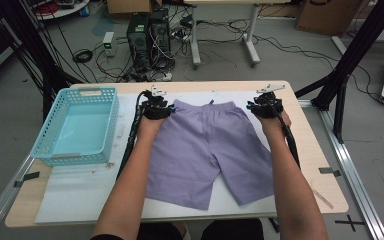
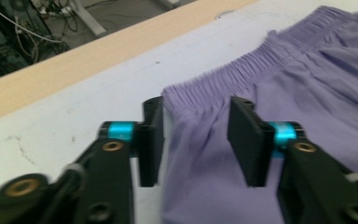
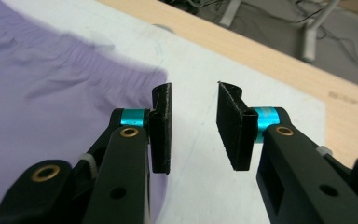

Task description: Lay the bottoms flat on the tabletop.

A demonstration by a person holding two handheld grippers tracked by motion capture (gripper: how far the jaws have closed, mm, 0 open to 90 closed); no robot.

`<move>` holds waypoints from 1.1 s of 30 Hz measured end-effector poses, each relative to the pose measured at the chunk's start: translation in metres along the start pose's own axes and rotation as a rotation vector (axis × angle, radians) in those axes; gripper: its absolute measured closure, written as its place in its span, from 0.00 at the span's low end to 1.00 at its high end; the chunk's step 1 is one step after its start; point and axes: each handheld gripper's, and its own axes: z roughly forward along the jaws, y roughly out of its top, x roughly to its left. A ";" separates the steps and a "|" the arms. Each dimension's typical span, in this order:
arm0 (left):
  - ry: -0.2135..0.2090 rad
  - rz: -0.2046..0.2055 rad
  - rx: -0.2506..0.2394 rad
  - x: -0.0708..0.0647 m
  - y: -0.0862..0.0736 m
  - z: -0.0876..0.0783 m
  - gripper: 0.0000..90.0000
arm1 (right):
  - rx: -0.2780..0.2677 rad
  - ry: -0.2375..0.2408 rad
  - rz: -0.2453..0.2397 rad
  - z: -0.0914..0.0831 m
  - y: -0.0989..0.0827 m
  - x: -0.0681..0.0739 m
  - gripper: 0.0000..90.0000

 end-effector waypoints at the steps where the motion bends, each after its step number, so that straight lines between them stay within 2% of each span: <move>1: -0.012 -0.002 0.000 0.000 0.000 -0.002 0.60 | 0.014 0.001 0.001 -0.004 0.000 0.000 0.75; 3: -0.016 -0.006 -0.017 -0.002 0.002 -0.006 0.57 | 0.048 0.036 0.003 -0.010 -0.002 -0.001 0.75; 5: -0.029 -0.003 -0.030 -0.005 0.002 -0.011 0.56 | 0.092 0.049 0.003 -0.013 -0.004 -0.001 0.75; 6: -0.039 -0.004 -0.034 -0.006 0.002 -0.013 0.55 | 0.111 0.074 -0.002 -0.013 -0.007 0.000 0.75; 8: -0.050 -0.003 -0.047 -0.008 0.000 -0.019 0.54 | 0.138 0.083 -0.004 -0.014 -0.015 0.003 0.75; 11: -0.077 -0.007 -0.070 -0.011 -0.006 -0.029 0.54 | 0.209 0.138 0.046 -0.008 -0.034 0.007 0.73; 12: -0.080 -0.002 -0.077 -0.012 -0.009 -0.032 0.54 | 0.232 0.148 0.041 -0.005 -0.040 0.010 0.73; 14: -0.096 -0.004 -0.090 -0.013 -0.013 -0.038 0.54 | 0.313 0.165 0.038 0.003 -0.052 0.017 0.85; 15: -0.097 0.005 -0.090 -0.014 -0.014 -0.042 0.54 | 0.273 0.158 0.038 0.002 -0.055 0.018 1.00; 18: -0.110 0.008 -0.115 -0.016 -0.017 -0.052 0.54 | 0.252 0.093 -0.002 0.001 -0.055 0.015 1.00; 20: -0.116 0.009 -0.129 -0.016 -0.019 -0.058 0.54 | 0.220 0.062 0.022 0.000 -0.056 0.009 1.00; 21: -0.119 0.011 -0.137 -0.016 -0.020 -0.062 0.54 | 0.229 0.059 0.029 0.000 -0.057 0.007 1.00; 23: -0.127 0.007 -0.154 -0.016 -0.022 -0.067 0.52 | 0.242 0.055 0.037 0.000 -0.059 0.005 0.91; 24: -0.127 0.007 -0.155 -0.016 -0.022 -0.070 0.50 | 0.227 0.062 0.040 -0.003 -0.060 0.004 0.85; 25: -0.123 0.009 -0.160 -0.016 -0.023 -0.074 0.49 | 0.207 0.060 0.054 -0.007 -0.059 0.004 0.75; 26: -0.124 0.012 -0.164 -0.016 -0.024 -0.077 0.47 | 0.176 0.062 0.067 -0.015 -0.058 0.004 0.69; 28: -0.123 0.017 -0.183 -0.016 -0.025 -0.085 0.46 | 0.124 0.081 0.070 -0.028 -0.055 0.006 0.63; 33: -0.133 0.015 -0.235 -0.015 -0.026 -0.109 0.38 | 0.017 0.155 0.043 -0.063 -0.052 0.022 0.47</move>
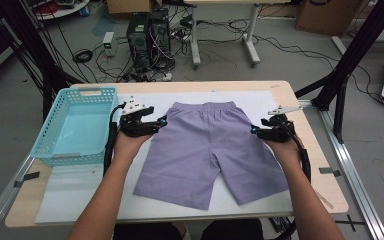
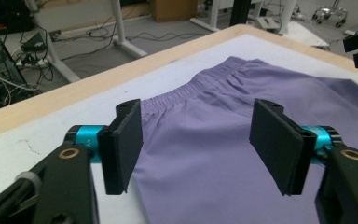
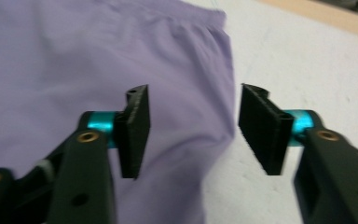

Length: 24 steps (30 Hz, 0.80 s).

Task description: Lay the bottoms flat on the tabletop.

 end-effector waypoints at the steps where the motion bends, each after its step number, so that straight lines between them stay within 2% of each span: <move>1: -0.005 -0.003 -0.006 0.000 0.000 -0.004 0.37 | -0.012 0.013 -0.004 -0.005 0.000 0.003 0.45; 5: -0.028 -0.004 0.005 -0.001 -0.001 -0.013 0.33 | -0.087 0.033 -0.012 -0.022 0.000 0.007 0.39; 11: -0.065 -0.004 0.013 -0.001 -0.001 -0.017 0.30 | -0.140 0.035 -0.009 -0.032 0.001 0.003 0.27; 15: -0.087 0.011 0.037 -0.003 -0.003 -0.016 0.28 | -0.185 0.043 -0.016 -0.037 0.003 0.001 0.24; 17: -0.097 0.023 0.055 -0.005 -0.004 -0.016 0.28 | -0.190 0.045 -0.017 -0.039 0.004 0.001 0.22; 22: -0.119 0.033 0.052 -0.008 -0.003 -0.018 0.26 | -0.196 0.058 -0.023 -0.040 0.005 0.000 0.21; 24: -0.128 0.039 0.068 -0.010 -0.003 -0.019 0.25 | -0.198 0.057 -0.021 -0.041 0.006 0.000 0.21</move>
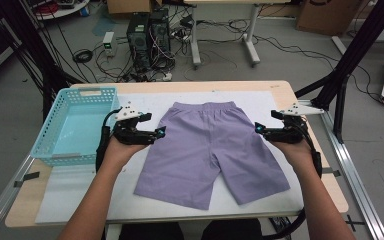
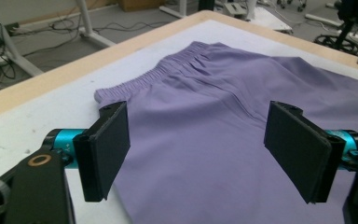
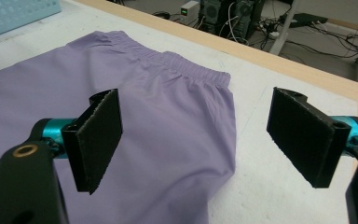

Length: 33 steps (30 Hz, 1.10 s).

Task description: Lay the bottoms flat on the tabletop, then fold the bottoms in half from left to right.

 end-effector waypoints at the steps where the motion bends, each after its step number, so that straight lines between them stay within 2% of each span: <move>1: 0.001 0.007 0.010 -0.002 0.000 0.000 0.25 | 0.000 0.000 -0.001 0.000 0.000 0.000 0.21; 8: -0.021 0.046 0.056 -0.014 -0.004 -0.013 0.25 | -0.012 0.000 -0.016 -0.005 0.004 0.001 0.21; 13: -0.023 0.020 0.063 -0.019 -0.016 -0.023 0.25 | -0.012 -0.008 -0.015 -0.006 0.005 0.001 0.21; 19: -0.018 -0.005 0.124 -0.025 -0.044 -0.031 0.25 | -0.008 -0.009 -0.023 -0.004 0.006 0.005 0.21; 22: -0.025 -0.023 0.142 -0.026 -0.057 -0.034 0.24 | -0.007 -0.010 -0.026 -0.004 0.007 0.006 0.21; 26: -0.056 -0.036 0.167 -0.029 -0.073 -0.036 0.25 | -0.002 -0.008 -0.026 -0.003 0.007 0.007 0.21; 33: -0.038 -0.056 0.211 -0.026 -0.092 -0.042 0.24 | 0.001 -0.013 -0.018 -0.002 0.005 0.006 0.21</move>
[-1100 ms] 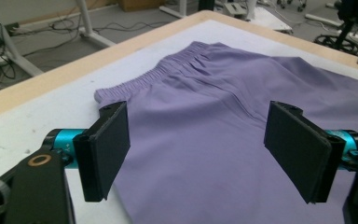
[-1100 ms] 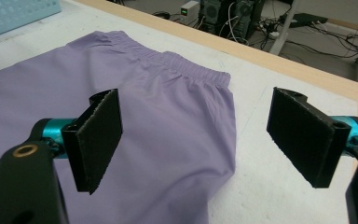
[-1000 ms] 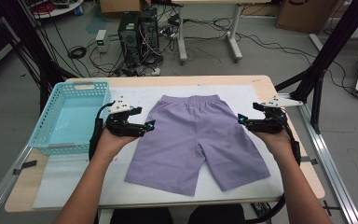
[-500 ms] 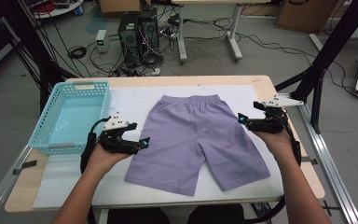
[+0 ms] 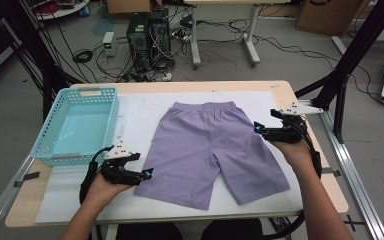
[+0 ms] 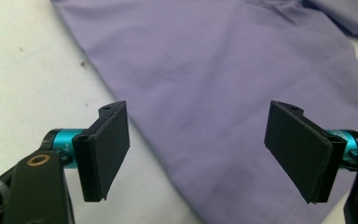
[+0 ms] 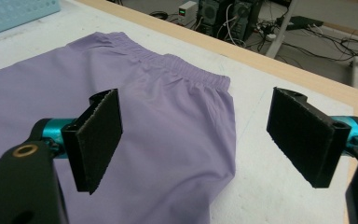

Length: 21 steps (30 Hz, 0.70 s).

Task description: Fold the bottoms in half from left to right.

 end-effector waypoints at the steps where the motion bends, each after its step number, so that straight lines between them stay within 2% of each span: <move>1: 0.005 0.005 0.014 0.000 -0.002 0.000 0.24 | 0.000 -0.002 -0.003 0.001 0.000 0.000 0.21; 3: 0.005 0.004 0.026 0.000 -0.007 0.000 0.25 | 0.001 -0.001 -0.001 0.002 0.000 0.000 0.21; 4: 0.002 -0.010 0.028 -0.001 -0.010 0.000 0.25 | 0.003 -0.002 -0.003 0.003 0.000 0.000 0.21; 6: -0.003 -0.003 0.061 -0.002 -0.015 0.001 0.26 | 0.002 -0.001 -0.002 0.004 0.000 0.001 0.21; 9: -0.004 0.031 0.119 -0.006 -0.025 0.002 0.28 | 0.002 -0.002 -0.005 0.004 0.000 0.001 0.21; 10: 0.000 0.050 0.096 -0.008 -0.030 0.000 0.29 | 0.001 -0.002 -0.008 0.004 0.000 0.001 0.21; 14: 0.007 0.021 0.077 -0.012 -0.035 -0.006 0.39 | -0.005 -0.002 -0.006 0.001 0.000 0.000 0.21; 17: 0.007 0.052 0.085 -0.022 -0.036 -0.007 0.52 | -0.009 -0.005 0.005 0.000 -0.001 -0.001 0.21; 19: 0.007 0.071 0.088 -0.031 -0.037 -0.008 0.56 | -0.013 -0.004 0.004 0.000 -0.001 -0.001 0.21; 20: -0.016 0.072 0.091 -0.035 -0.038 -0.009 0.60 | -0.013 -0.002 0.006 0.000 -0.001 -0.001 0.21; 21: -0.027 0.094 0.098 -0.040 -0.039 -0.010 0.63 | -0.013 0.002 0.002 0.000 -0.001 -0.001 0.21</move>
